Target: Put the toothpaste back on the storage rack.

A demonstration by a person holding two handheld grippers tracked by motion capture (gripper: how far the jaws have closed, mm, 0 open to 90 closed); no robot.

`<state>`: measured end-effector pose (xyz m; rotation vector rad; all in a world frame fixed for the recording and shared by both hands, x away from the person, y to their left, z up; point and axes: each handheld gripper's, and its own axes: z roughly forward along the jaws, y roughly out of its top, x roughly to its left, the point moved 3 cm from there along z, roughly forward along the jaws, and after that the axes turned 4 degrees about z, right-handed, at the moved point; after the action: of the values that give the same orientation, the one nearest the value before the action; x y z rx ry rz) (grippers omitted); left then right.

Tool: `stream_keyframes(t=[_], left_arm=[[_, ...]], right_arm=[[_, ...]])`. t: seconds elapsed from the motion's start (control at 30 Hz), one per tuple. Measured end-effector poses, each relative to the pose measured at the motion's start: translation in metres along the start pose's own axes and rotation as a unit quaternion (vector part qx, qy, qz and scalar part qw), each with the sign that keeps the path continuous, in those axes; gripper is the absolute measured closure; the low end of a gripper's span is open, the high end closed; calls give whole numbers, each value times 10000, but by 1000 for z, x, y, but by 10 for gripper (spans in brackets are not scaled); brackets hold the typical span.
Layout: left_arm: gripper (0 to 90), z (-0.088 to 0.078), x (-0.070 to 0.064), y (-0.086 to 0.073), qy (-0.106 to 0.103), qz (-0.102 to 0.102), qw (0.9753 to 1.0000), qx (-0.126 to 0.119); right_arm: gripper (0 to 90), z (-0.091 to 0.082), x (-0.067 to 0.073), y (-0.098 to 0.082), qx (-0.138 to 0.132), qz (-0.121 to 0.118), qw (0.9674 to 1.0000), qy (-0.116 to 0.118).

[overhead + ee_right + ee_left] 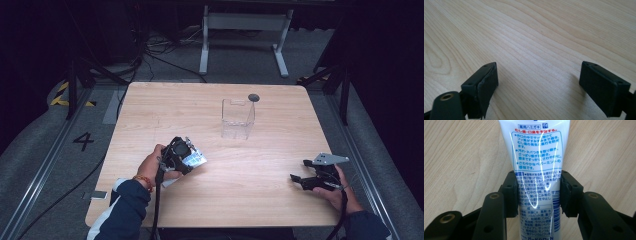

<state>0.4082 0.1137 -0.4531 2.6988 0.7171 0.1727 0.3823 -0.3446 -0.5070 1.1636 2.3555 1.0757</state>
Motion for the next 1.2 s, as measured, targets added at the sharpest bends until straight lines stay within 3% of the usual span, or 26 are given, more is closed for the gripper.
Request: stream_keyframes(t=[0.1, 0.23, 0.3, 0.37, 0.5, 0.6, 0.77, 0.8, 1.2], left_arm=[[577, -3, 1, -2, 7, -40, 9999, -97], [593, -15, 4, -4, 169, -180, 9989, -406], [600, -23, 6, -5, 154, -182, 9984, -520], [609, -28, 7, -6, 184, -254, 9964, -788], [626, -39, 11, -9, 238, -332, 9934, -1069], [634, -44, 12, -11, 230, -371, 9897, -1366], [640, -53, 12, -11, 260, -368, 9863, -1588], [641, -56, 11, -10, 284, -387, 9839, -1724], [648, -65, 13, -3, 473, -359, 9783, -1987]], right_arm=[[159, 0, 0, 0, 1, 0, 10000, -1], [158, 0, 0, 0, 0, 0, 10000, -1], [158, 0, 0, 0, 0, -1, 10000, 0], [159, 0, 0, 0, 1, 0, 10000, 0], [159, 0, 0, 0, 0, -1, 10000, -1], [159, 0, 0, 0, 0, 1, 10000, -1], [159, 0, 0, 0, 1, 1, 10000, 1], [159, 0, 0, 0, 0, -1, 10000, 0], [158, 0, 0, 0, 1, -1, 10000, 0]])
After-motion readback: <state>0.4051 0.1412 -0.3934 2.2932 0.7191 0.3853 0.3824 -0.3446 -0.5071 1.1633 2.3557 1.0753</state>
